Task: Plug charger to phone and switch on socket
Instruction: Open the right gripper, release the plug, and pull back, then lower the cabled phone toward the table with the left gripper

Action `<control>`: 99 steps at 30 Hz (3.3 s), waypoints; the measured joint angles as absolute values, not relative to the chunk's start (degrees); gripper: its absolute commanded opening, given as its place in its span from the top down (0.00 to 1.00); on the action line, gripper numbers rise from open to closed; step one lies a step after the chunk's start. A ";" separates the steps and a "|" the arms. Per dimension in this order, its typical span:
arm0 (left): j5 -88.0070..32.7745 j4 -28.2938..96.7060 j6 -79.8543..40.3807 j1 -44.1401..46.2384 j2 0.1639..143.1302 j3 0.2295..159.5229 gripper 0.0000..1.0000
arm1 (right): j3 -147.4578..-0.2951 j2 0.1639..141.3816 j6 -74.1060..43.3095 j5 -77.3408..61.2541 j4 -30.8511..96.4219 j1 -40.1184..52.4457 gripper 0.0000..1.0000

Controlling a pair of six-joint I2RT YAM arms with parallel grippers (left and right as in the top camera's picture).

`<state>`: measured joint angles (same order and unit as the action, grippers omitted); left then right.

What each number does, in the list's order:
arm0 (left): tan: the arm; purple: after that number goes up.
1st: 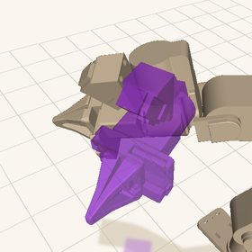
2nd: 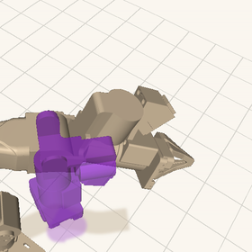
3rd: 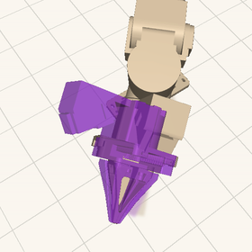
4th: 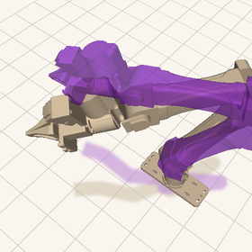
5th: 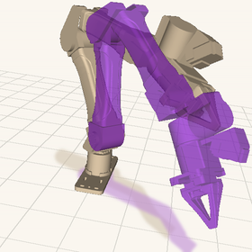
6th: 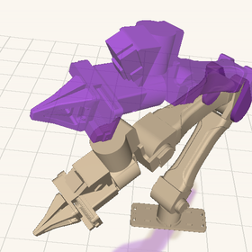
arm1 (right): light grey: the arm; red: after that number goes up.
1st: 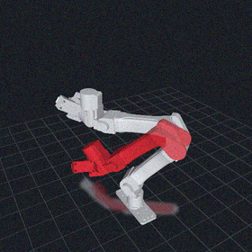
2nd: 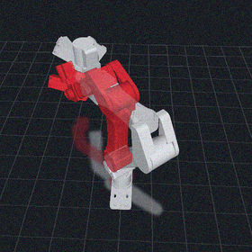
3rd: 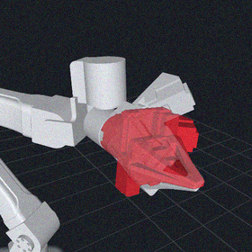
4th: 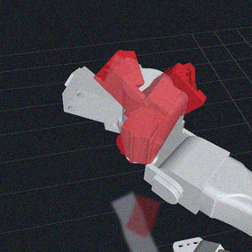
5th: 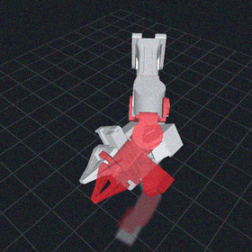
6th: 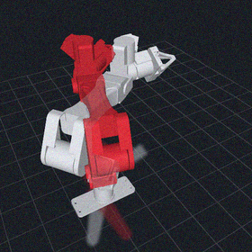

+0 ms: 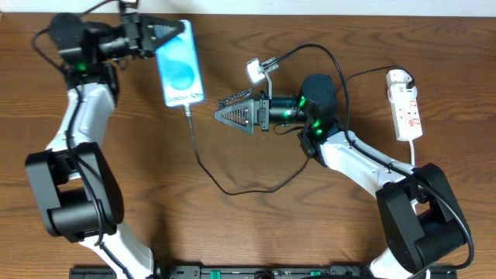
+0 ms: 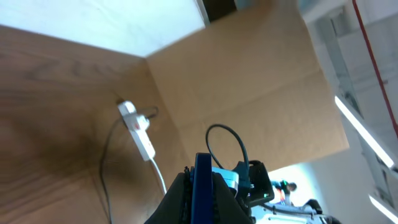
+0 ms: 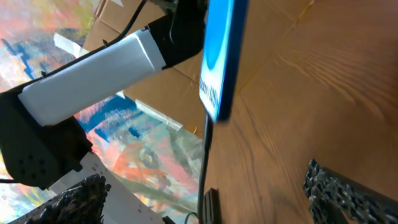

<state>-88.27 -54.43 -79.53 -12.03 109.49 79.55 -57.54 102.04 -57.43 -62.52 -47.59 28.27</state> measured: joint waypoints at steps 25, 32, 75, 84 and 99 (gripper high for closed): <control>-89.45 -53.54 -76.47 -15.84 109.49 74.15 0.93 | -62.70 100.73 -30.15 -34.11 16.69 20.91 0.01; -88.77 -49.10 -69.89 -15.11 109.49 67.29 0.94 | -66.65 97.25 -26.24 -27.27 18.90 21.21 0.01; -41.15 6.57 -27.35 -14.79 108.97 54.46 0.92 | -66.72 94.96 -24.73 -23.70 19.03 21.23 0.01; -40.73 7.40 -27.09 -14.79 108.97 54.46 0.83 | -66.72 94.96 -24.73 -23.70 19.03 21.23 0.01; -41.98 8.84 -26.96 -14.79 107.92 54.74 0.44 | -66.72 94.96 -24.73 -23.70 19.14 21.23 0.01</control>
<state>-41.98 8.84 -26.96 -14.79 107.92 54.74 -66.72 94.96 -24.73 -23.70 19.14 21.23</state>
